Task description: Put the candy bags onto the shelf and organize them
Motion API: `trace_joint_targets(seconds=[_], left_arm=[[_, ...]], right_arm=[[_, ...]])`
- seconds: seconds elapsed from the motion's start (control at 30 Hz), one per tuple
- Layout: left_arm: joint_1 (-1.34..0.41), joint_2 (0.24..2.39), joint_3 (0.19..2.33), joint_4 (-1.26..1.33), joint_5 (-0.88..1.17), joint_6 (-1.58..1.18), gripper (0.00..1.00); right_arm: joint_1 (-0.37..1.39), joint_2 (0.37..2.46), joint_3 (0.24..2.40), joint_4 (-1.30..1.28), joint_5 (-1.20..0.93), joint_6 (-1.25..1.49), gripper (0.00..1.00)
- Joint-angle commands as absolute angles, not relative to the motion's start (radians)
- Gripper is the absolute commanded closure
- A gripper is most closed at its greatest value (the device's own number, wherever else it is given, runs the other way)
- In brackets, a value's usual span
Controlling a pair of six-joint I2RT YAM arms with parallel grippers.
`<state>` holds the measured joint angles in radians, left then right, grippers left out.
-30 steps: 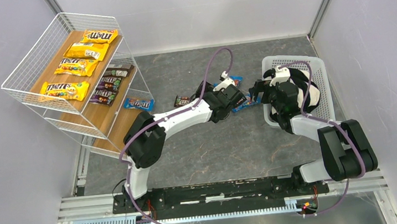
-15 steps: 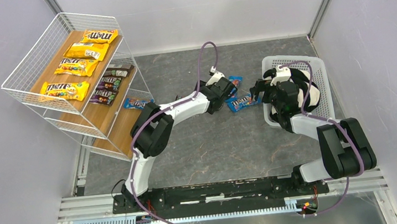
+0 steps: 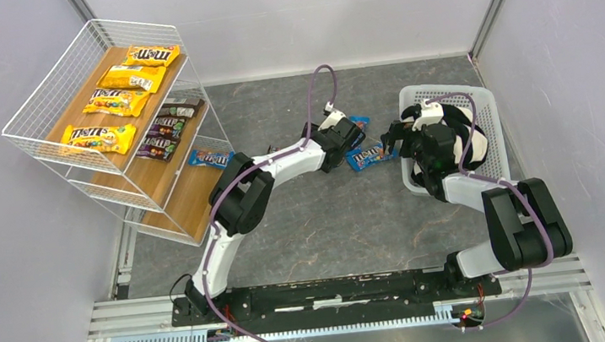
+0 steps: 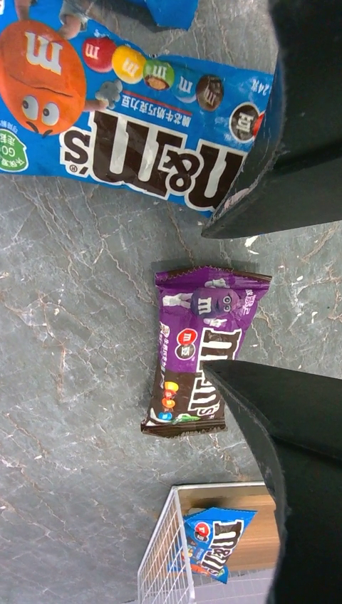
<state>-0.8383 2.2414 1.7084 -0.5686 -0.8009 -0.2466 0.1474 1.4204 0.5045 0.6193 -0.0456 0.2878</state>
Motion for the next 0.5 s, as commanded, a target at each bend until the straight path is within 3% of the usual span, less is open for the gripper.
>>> trace_joint_targets(seconds=[0.0, 0.33, 0.47], left_arm=[[-0.828, 2.262, 1.726, -0.547, -0.818, -0.259, 0.32], [-0.809, 2.293, 1.720, -0.547, -0.787, -0.266, 0.39], [-0.808, 2.297, 1.713, -0.559, -0.808, -0.255, 0.47]], right_arm=[[0.139, 1.426, 0.537, 0.638, -0.057, 0.295, 0.02], [0.135, 1.431, 0.538, 0.639, -0.063, 0.298, 0.02], [0.135, 1.434, 0.538, 0.640, -0.067, 0.302, 0.02]])
